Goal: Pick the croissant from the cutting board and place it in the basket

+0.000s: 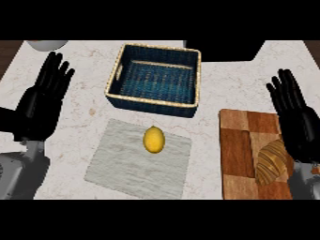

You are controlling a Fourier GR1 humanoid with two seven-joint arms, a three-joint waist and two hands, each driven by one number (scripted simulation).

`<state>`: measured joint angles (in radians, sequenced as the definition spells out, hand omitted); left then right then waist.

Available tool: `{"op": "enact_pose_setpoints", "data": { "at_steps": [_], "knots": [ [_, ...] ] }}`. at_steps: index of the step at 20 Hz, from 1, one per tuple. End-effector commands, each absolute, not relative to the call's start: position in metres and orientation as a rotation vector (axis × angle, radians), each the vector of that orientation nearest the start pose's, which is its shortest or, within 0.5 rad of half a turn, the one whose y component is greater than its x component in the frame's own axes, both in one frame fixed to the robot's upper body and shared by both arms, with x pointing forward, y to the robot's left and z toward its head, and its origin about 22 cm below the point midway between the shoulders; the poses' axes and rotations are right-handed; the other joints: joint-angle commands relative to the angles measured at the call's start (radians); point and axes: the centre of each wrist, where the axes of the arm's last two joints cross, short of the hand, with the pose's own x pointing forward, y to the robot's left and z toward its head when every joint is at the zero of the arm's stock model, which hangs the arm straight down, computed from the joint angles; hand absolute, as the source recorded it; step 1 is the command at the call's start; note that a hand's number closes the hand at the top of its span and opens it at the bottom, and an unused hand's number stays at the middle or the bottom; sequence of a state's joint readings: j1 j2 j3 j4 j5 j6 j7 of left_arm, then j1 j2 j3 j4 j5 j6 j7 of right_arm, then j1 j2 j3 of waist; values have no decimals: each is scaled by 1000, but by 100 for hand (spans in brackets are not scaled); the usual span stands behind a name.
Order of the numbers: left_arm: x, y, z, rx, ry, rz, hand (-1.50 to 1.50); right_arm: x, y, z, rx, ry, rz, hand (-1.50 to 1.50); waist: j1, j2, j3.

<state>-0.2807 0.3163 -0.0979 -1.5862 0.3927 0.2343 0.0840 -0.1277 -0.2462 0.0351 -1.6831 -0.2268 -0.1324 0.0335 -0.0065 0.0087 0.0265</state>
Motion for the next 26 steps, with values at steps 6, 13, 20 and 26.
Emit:
{"op": "enact_pose_setpoints", "data": {
  "at_steps": [6,13,20,26],
  "knots": [
    [271,274,58,194,-1705,96,0,203,-327,49,-839,-1653,-467,150,-70,-32,-31],
    [262,238,38,67,-1679,34,0,238,-221,4,-1075,-1567,-432,-150,36,2,-31],
    [252,233,38,83,-1691,39,0,195,-274,-43,-1391,-1116,-486,-150,9,0,-43],
    [252,238,37,97,-1702,25,0,154,-291,-62,-1350,-758,-314,-150,8,12,-50]
  ]
}}
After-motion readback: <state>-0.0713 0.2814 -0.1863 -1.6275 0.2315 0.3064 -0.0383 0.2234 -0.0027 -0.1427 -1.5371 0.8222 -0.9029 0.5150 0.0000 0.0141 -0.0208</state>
